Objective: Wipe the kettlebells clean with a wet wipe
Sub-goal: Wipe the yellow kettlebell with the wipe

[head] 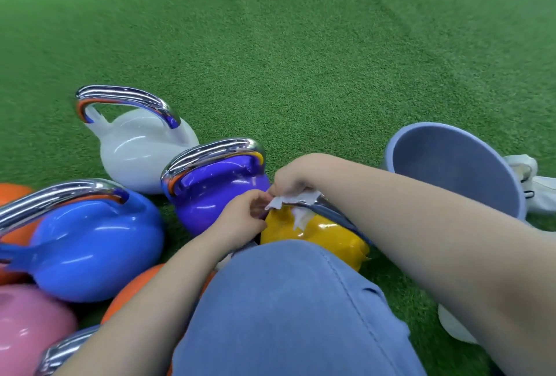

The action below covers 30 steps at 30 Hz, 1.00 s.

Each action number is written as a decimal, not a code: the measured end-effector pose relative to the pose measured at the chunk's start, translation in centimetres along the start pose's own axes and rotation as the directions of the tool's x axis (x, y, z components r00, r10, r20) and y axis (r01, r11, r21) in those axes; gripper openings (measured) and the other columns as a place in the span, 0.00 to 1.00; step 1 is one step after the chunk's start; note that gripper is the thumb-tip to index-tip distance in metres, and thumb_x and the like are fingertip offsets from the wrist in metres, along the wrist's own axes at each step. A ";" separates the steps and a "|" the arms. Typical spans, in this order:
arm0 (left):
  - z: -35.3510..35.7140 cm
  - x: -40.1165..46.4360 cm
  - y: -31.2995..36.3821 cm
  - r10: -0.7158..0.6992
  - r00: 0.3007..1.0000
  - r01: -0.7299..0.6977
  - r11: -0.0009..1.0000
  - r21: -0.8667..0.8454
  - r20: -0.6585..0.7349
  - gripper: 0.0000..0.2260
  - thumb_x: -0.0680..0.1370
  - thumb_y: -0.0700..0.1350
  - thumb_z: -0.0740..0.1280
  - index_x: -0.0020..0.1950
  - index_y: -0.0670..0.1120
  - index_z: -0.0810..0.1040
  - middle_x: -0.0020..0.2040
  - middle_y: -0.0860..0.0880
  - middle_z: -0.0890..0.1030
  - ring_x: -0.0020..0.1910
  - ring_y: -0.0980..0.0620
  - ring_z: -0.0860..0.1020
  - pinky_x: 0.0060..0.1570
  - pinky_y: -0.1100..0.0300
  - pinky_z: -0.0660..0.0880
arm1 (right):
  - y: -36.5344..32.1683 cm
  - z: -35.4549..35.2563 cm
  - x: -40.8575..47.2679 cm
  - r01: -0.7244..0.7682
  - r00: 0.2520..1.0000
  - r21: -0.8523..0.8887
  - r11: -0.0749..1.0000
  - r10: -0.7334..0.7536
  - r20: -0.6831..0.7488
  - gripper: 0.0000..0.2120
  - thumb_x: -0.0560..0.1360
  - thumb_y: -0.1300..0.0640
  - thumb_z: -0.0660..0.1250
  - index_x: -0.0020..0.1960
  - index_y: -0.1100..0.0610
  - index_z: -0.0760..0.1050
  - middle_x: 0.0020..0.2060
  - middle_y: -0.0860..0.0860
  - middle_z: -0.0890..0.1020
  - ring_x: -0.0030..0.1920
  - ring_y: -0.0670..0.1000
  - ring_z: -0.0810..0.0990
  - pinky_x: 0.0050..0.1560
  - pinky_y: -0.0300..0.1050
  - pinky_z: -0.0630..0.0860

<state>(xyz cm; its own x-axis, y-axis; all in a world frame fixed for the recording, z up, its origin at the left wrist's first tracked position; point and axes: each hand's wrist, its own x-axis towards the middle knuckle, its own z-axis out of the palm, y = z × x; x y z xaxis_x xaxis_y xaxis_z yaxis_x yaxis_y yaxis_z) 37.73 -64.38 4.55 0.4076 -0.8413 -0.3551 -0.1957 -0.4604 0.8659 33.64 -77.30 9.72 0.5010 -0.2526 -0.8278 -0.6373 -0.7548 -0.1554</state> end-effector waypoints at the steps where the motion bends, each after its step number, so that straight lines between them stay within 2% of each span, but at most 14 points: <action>1: -0.2 0.1 0.4 0.014 1.000 -0.014 0.999 0.048 0.001 0.19 0.70 0.25 0.62 0.41 0.50 0.73 0.49 0.48 0.78 0.49 0.54 0.77 0.43 0.73 0.72 | 0.5 0.2 -0.4 0.014 1.000 0.017 1.000 -0.013 -0.017 0.15 0.81 0.50 0.53 0.45 0.58 0.72 0.42 0.54 0.74 0.34 0.53 0.70 0.35 0.42 0.66; 3: -0.9 0.3 1.4 0.047 0.999 -0.049 0.991 0.122 0.019 0.18 0.71 0.27 0.62 0.38 0.52 0.74 0.49 0.47 0.79 0.51 0.52 0.77 0.45 0.72 0.71 | 1.7 0.8 -1.4 0.043 0.994 0.049 0.998 -0.038 -0.102 0.17 0.81 0.48 0.53 0.39 0.57 0.70 0.34 0.51 0.73 0.39 0.54 0.70 0.40 0.42 0.65; 6: -1.7 0.2 4.2 0.092 0.987 -0.114 0.977 0.178 0.128 0.18 0.72 0.26 0.60 0.37 0.50 0.75 0.49 0.45 0.80 0.51 0.50 0.77 0.48 0.71 0.72 | 4.3 2.8 -2.8 0.114 0.961 0.142 0.983 -0.072 -0.267 0.19 0.80 0.45 0.54 0.36 0.55 0.67 0.32 0.50 0.70 0.41 0.53 0.69 0.35 0.44 0.61; 9: -3.0 0.4 6.6 0.071 0.970 -0.142 0.941 0.306 0.233 0.16 0.73 0.28 0.61 0.41 0.50 0.76 0.54 0.43 0.80 0.54 0.47 0.78 0.56 0.55 0.74 | 7.2 5.2 -4.6 0.167 0.921 0.243 0.955 -0.063 -0.385 0.18 0.79 0.44 0.54 0.35 0.53 0.60 0.34 0.50 0.69 0.42 0.52 0.69 0.37 0.46 0.58; 11: -4.0 0.5 8.3 0.021 0.949 -0.170 0.874 0.454 0.314 0.16 0.74 0.33 0.64 0.41 0.55 0.76 0.50 0.48 0.81 0.53 0.46 0.79 0.56 0.51 0.75 | 8.2 6.2 -5.8 0.187 0.909 0.265 0.946 -0.065 -0.411 0.18 0.79 0.44 0.54 0.36 0.53 0.59 0.34 0.49 0.69 0.41 0.52 0.69 0.37 0.47 0.60; 14: -4.7 0.2 11.8 -0.111 0.911 -0.224 0.678 0.700 0.398 0.11 0.75 0.37 0.65 0.49 0.54 0.77 0.44 0.56 0.78 0.46 0.54 0.77 0.47 0.65 0.72 | 7.4 5.7 -5.9 0.182 0.912 0.219 0.959 -0.081 -0.403 0.18 0.79 0.42 0.51 0.40 0.55 0.65 0.40 0.53 0.73 0.44 0.55 0.72 0.39 0.47 0.63; 16: -4.3 0.3 14.1 -0.163 0.911 -0.237 0.546 0.804 0.379 0.11 0.76 0.36 0.64 0.53 0.51 0.78 0.45 0.56 0.79 0.41 0.55 0.76 0.40 0.69 0.71 | 5.9 4.8 -4.8 0.157 0.907 0.177 0.971 -0.071 -0.415 0.22 0.80 0.43 0.51 0.52 0.61 0.71 0.49 0.58 0.76 0.51 0.58 0.74 0.44 0.46 0.64; 19: -2.6 -0.1 16.0 -0.179 0.934 -0.253 0.281 0.926 0.309 0.13 0.77 0.36 0.60 0.59 0.44 0.77 0.56 0.47 0.80 0.50 0.47 0.76 0.50 0.58 0.73 | 3.4 4.0 -2.9 0.073 0.889 0.066 0.995 -0.035 -0.458 0.24 0.80 0.44 0.51 0.60 0.63 0.71 0.58 0.60 0.77 0.58 0.59 0.75 0.46 0.46 0.65; 20: -1.7 -0.3 16.1 -0.185 0.939 -0.254 0.198 0.947 0.290 0.12 0.76 0.36 0.60 0.57 0.41 0.77 0.53 0.45 0.80 0.48 0.46 0.75 0.48 0.55 0.73 | 3.0 4.0 -2.4 0.047 0.884 0.040 0.998 -0.023 -0.467 0.23 0.80 0.45 0.51 0.61 0.62 0.71 0.59 0.59 0.77 0.59 0.59 0.74 0.47 0.47 0.65; 22: -0.2 -1.2 15.9 -0.209 0.947 -0.227 0.110 0.968 0.246 0.06 0.76 0.37 0.60 0.50 0.43 0.75 0.41 0.47 0.76 0.44 0.46 0.71 0.40 0.55 0.72 | 2.9 4.3 -2.1 0.034 0.884 0.021 0.999 -0.021 -0.466 0.22 0.80 0.46 0.50 0.62 0.59 0.72 0.59 0.56 0.77 0.59 0.59 0.75 0.50 0.48 0.68; 24: 0.5 -2.0 14.9 -0.207 0.953 -0.211 0.073 0.975 0.222 0.05 0.76 0.39 0.61 0.50 0.45 0.72 0.41 0.49 0.72 0.46 0.47 0.71 0.42 0.55 0.70 | 4.4 5.0 -2.6 0.059 0.880 0.054 0.997 -0.027 -0.475 0.20 0.80 0.46 0.50 0.53 0.58 0.74 0.51 0.56 0.79 0.53 0.59 0.76 0.49 0.49 0.70; 26: 0.7 -2.3 13.5 -0.207 0.937 -0.271 0.075 0.960 0.281 0.11 0.77 0.41 0.61 0.59 0.45 0.71 0.52 0.48 0.75 0.53 0.46 0.74 0.47 0.53 0.71 | 6.8 6.4 -3.7 0.112 0.851 0.135 0.984 -0.025 -0.525 0.20 0.80 0.43 0.50 0.43 0.57 0.68 0.42 0.57 0.78 0.47 0.58 0.76 0.45 0.49 0.69; 28: 0.6 -2.3 12.5 -0.260 0.895 -0.330 0.158 0.931 0.361 0.22 0.78 0.46 0.63 0.70 0.46 0.62 0.63 0.45 0.74 0.60 0.44 0.73 0.56 0.53 0.71 | 9.2 8.4 -5.2 0.182 0.816 0.282 0.942 0.016 -0.578 0.19 0.80 0.43 0.50 0.39 0.56 0.66 0.37 0.55 0.76 0.43 0.56 0.74 0.43 0.48 0.67; 30: 0.7 -2.3 12.3 -0.339 0.855 -0.326 0.236 0.915 0.392 0.33 0.77 0.48 0.65 0.76 0.47 0.51 0.66 0.44 0.72 0.63 0.44 0.71 0.61 0.53 0.69 | 10.4 10.3 -6.3 0.267 0.785 0.486 0.832 0.105 -0.610 0.22 0.80 0.44 0.50 0.37 0.58 0.68 0.34 0.54 0.74 0.42 0.55 0.73 0.43 0.47 0.66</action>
<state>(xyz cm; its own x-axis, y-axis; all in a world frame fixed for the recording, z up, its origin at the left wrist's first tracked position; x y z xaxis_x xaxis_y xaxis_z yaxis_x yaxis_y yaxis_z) 33.72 -68.29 15.82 0.0653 -0.6747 -0.7352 -0.9956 -0.0941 -0.0021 17.84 -77.27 7.75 0.6842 -0.6468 -0.3370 -0.6811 -0.4014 -0.6123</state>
